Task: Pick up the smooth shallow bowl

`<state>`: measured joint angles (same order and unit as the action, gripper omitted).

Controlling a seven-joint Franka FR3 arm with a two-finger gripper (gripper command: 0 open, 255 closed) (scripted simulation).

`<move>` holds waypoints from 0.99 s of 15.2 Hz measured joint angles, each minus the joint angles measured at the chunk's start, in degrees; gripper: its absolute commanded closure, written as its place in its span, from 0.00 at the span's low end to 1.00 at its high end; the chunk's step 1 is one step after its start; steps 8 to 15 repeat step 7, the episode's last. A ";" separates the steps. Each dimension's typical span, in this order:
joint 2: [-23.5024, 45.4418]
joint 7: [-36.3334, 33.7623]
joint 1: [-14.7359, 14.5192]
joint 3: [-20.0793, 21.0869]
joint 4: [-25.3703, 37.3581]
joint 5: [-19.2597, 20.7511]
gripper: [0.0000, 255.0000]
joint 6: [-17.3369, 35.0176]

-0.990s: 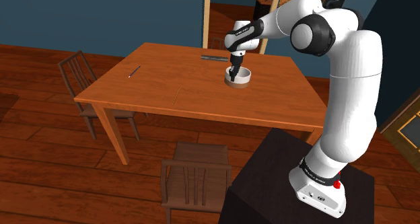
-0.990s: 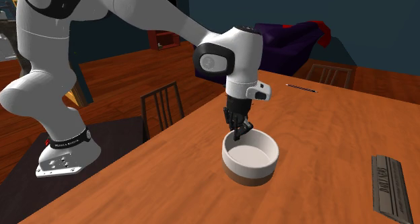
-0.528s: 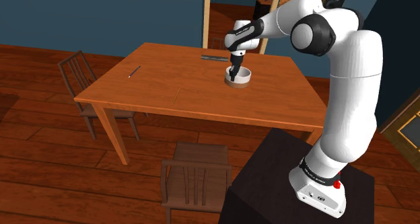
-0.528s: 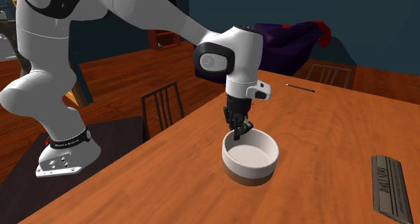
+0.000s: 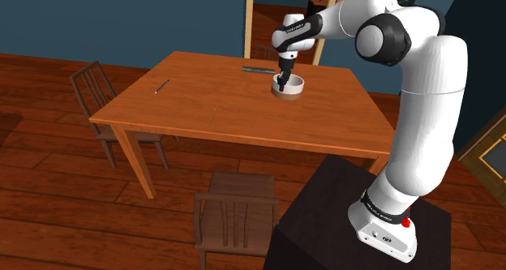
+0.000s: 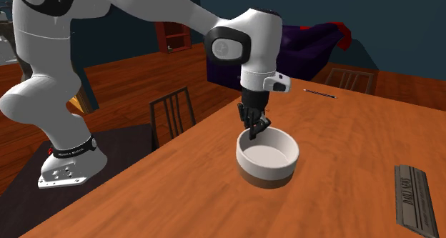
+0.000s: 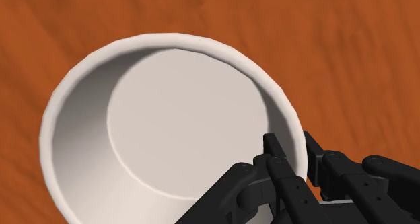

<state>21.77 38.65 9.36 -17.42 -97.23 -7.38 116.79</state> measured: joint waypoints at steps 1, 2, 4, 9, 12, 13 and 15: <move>-0.14 -0.09 -0.01 -0.04 0.54 0.08 1.00 -0.68; -0.52 -0.16 -0.06 -0.08 0.67 0.21 1.00 -1.17; -1.24 -0.36 -0.15 -0.18 1.42 0.48 1.00 -2.60; -1.76 -0.41 -0.10 -0.30 2.62 0.69 1.00 -4.30; -1.76 -0.41 -0.10 -0.30 2.62 0.69 1.00 -4.30; -1.76 -0.41 -0.10 -0.30 2.62 0.69 1.00 -4.30; -1.76 -0.41 -0.10 -0.30 2.62 0.69 1.00 -4.30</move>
